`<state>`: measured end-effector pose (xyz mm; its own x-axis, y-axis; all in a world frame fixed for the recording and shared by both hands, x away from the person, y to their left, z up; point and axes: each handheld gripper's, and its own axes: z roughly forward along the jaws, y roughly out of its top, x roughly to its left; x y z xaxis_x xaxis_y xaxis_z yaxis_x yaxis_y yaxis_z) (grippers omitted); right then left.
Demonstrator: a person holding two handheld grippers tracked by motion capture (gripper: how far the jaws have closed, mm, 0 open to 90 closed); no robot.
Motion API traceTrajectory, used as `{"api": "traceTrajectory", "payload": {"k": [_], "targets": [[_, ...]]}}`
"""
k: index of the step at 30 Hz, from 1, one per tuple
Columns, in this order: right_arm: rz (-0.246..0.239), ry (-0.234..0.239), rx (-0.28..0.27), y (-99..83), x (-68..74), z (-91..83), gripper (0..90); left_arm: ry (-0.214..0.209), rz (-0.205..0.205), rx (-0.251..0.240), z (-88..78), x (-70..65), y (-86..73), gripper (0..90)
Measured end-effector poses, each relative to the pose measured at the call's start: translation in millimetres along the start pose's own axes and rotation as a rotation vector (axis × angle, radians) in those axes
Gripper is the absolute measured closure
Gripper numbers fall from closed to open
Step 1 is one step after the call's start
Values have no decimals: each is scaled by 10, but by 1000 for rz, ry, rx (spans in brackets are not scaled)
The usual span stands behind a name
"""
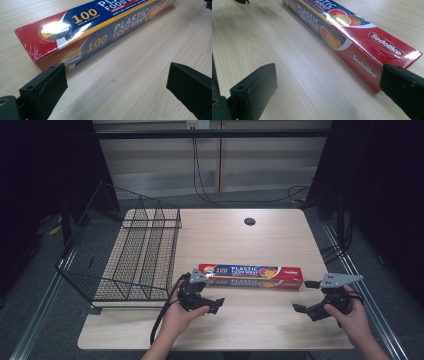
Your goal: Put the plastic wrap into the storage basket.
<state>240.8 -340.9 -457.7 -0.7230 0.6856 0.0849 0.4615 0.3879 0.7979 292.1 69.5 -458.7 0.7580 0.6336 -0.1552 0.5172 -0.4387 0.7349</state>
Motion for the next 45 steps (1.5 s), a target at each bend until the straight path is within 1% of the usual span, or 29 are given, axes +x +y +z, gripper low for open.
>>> {"api": "traceTrajectory", "payload": {"k": [6, 7, 8, 9, 10, 11, 13, 15, 16, 17, 18, 20, 21, 22, 24, 25, 27, 28, 29, 30, 31, 33, 34, 36, 37, 38, 39, 42, 45], "targets": [[-1, 7, -1, 0, 4, 6, 8, -13, 2, -3, -9, 1, 5, 17], [-1, 5, -1, -1, 4, 5, 9, -16, 3, -11, 2, -1, 8, 13], [1, 9, -1, -5, 2, 5, 9, -27, 9, 0, -2, -2, 16, 10], [3, 13, 0, -7, 0, 4, 9, -27, 9, 0, -2, -2, 16, 6], [4, 11, 0, -10, 0, 5, 9, -29, -5, -8, 15, -20, 29, 3], [5, 12, 1, -11, 0, 7, 9, -25, -2, 3, 16, -26, 44, 3], [3, 9, 0, -12, 4, 9, 9, -30, -15, 4, 29, -40, 71, 0], [3, 10, 3, -11, 6, 9, 9, -45, -2, 6, 36, -47, 101, 0], [3, 10, 3, -11, 6, 9, 9, -45, -2, 6, 36, -47, 101, 1], [4, 15, 0, -12, 1, 2, 9, -35, 8, 14, 44, -57, 119, 2], [6, 17, -1, -13, -2, 1, 10, -45, 22, 15, 49, -63, 142, 6], [8, 19, 1, -19, -5, 6, 12, -67, 35, 18, 53, -63, 182, 15], [8, 19, 1, -19, -5, 6, 12, -67, 35, 18, 53, -63, 182, 16], [6, 23, 3, -21, -2, 16, 12, -64, 41, 19, 60, -63, 208, 19], [1, 24, 4, -12, 3, 23, 12, -80, 44, 19, 86, -63, 272, 30], [2, 24, 3, -9, 4, 23, 12, -70, 57, 33, 103, -62, 331, 30], [3, 28, -1, -4, 2, 19, 12, -77, 64, 26, 121, -52, 390, 30], [1, 26, -4, -4, 1, 15, 12, -78, 69, 41, 131, -50, 434, 30], [1, 26, -4, -4, 1, 15, 12, -78, 69, 41, 131, -50, 434, 30], [3, 28, -1, -8, 0, 12, 12, -81, 73, 33, 159, -53, 493, 30], [3, 28, -1, -8, 0, 12, 12, -81, 73, 33, 159, -53, 493, 30], [5, 31, 1, -10, -5, 4, 13, -94, 79, 38, 197, -55, 570, 31], [5, 31, 0, -10, -7, 0, 13, -94, 98, 53, 210, -52, 597, 34], [8, 34, -6, -9, -7, -3, 13, -99, 110, 48, 248, -56, 632, 36], [7, 35, -8, -8, -8, -7, 13, -99, 110, 48, 248, -56, 632, 37], [8, 33, -9, -6, -9, -11, 13, -107, 113, 63, 283, -43, 686, 37], [8, 31, -10, -6, -12, -12, 13, -114, 112, 65, 297, -29, 711, 37], [7, 32, -10, -8, -17, -17, 14, -107, 119, 71, 341, -4, 773, 39], [10, 38, -12, -7, -18, -23, 14, -108, 107, 78, 389, 20, 824, 41]]}}
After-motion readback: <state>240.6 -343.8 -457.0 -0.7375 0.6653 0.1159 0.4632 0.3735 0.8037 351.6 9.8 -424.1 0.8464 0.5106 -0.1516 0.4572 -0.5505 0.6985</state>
